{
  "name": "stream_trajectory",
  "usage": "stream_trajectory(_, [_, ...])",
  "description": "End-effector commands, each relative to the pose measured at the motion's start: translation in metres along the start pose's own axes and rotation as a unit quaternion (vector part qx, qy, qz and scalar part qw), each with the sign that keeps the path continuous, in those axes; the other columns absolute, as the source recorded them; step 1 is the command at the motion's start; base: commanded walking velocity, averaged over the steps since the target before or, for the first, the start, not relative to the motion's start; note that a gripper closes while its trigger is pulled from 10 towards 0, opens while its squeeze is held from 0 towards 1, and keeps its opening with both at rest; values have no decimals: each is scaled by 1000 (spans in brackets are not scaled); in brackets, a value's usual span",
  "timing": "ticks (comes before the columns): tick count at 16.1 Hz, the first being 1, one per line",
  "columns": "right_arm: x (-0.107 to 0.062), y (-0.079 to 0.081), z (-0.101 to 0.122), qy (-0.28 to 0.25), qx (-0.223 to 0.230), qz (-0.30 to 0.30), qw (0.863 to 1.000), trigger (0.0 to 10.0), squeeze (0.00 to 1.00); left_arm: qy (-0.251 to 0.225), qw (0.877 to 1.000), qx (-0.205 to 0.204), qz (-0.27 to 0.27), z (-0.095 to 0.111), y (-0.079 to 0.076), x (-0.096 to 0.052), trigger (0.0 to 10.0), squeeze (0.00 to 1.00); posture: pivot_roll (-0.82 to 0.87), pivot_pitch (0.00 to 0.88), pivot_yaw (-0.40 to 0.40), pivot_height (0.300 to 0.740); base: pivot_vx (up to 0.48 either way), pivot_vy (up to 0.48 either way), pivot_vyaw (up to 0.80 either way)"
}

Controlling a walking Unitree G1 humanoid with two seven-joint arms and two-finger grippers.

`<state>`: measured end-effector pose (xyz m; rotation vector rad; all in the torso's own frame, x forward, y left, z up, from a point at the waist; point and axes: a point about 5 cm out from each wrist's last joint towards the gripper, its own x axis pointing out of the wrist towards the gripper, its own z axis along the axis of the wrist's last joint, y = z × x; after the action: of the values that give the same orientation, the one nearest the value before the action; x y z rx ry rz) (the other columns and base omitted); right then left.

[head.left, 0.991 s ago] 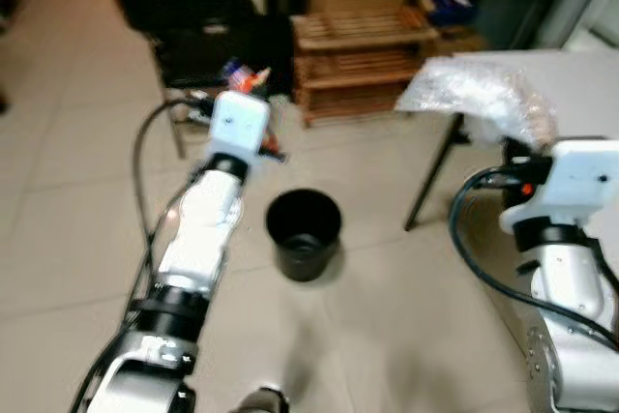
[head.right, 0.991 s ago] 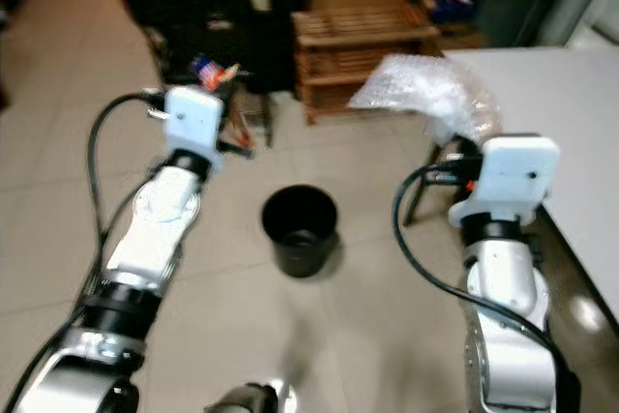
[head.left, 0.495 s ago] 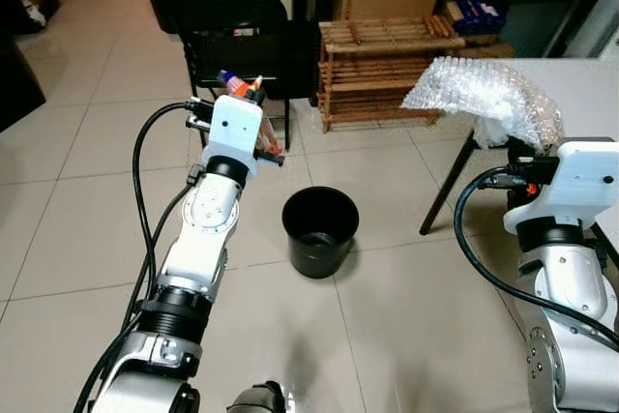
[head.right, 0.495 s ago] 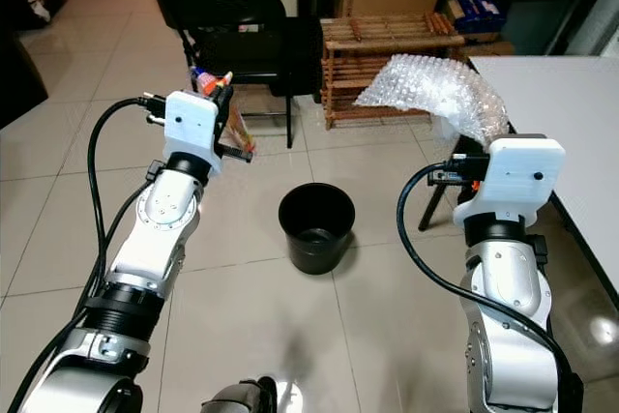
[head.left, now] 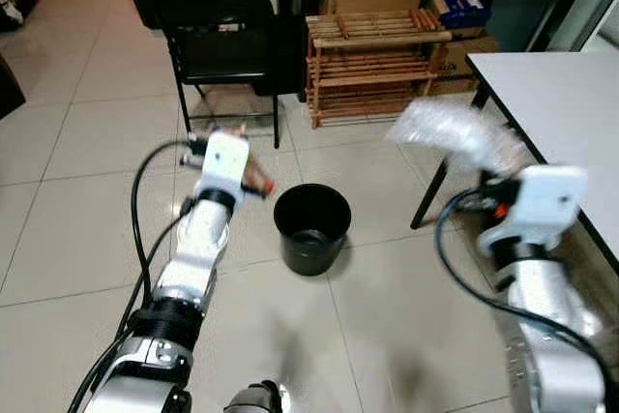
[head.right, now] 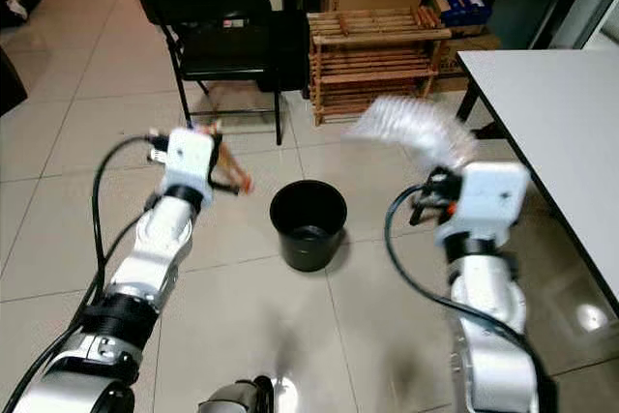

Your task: Picking trash to rubbish bin

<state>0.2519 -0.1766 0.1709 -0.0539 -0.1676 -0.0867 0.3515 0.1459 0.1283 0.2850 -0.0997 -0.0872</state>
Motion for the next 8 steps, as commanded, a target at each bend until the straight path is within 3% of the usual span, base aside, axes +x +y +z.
stream_trajectory(1, [-3, 4, -6, 7, 9, 10, 1000, 10000, 0, 17, 1000, 3, 13, -10, 4, -3, 1490, 0, 119, 107, -17, 740, 0, 0, 0])
stream_trajectory(2, [-4, 10, -10, 14, 17, 20, 1000, 10000, 0, 40, 999, -8, 17, -18, 4, -4, 1490, 0, 120, 110, -20, 740, 0, 0, 0])
stream_trajectory(5, [-6, 17, -16, 19, 3, 31, 999, 10000, 0, 39, 999, -9, 11, -20, 1, -4, 1569, 0, 120, 110, -20, 740, 0, 0, 0])
stream_trajectory(8, [-6, 17, -18, 18, 3, 32, 999, 10000, 0, 37, 999, -14, 8, -20, -2, -3, 1490, 0, 120, 113, -24, 740, 0, 0, 800])
